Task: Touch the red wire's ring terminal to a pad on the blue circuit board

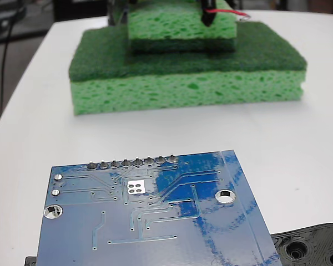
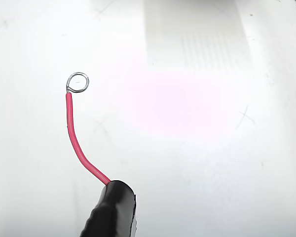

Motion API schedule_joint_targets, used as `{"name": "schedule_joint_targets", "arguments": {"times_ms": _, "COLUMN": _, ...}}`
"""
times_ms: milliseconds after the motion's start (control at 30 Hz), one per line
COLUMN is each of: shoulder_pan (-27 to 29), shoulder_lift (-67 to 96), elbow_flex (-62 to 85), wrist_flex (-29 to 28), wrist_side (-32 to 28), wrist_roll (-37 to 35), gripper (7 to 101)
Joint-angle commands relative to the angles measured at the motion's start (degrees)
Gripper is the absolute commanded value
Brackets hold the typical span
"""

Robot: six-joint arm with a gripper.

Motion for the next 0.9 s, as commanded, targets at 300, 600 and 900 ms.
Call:
{"name": "schedule_joint_targets", "arguments": {"times_ms": 300, "shoulder_pan": -0.6, "shoulder_lift": 0.2, "elbow_flex": -0.3, "wrist_flex": -0.1, "wrist_side": -0.8, "wrist_roll": -1.1, "gripper": 100.3}}
{"name": "schedule_joint_targets", "arguments": {"times_ms": 600, "shoulder_pan": -0.8, "shoulder_lift": 0.2, "elbow_flex": -0.3, "wrist_flex": -0.1, "wrist_side": -0.1, "wrist_roll": -0.8, "gripper": 100.3}}
{"name": "schedule_joint_targets", "arguments": {"times_ms": 900, "shoulder_pan": -1.1, "shoulder_lift": 0.2, "elbow_flex": -0.3, "wrist_flex": -0.1, "wrist_side": 0.3, "wrist_roll": -0.7, "gripper": 100.3}}
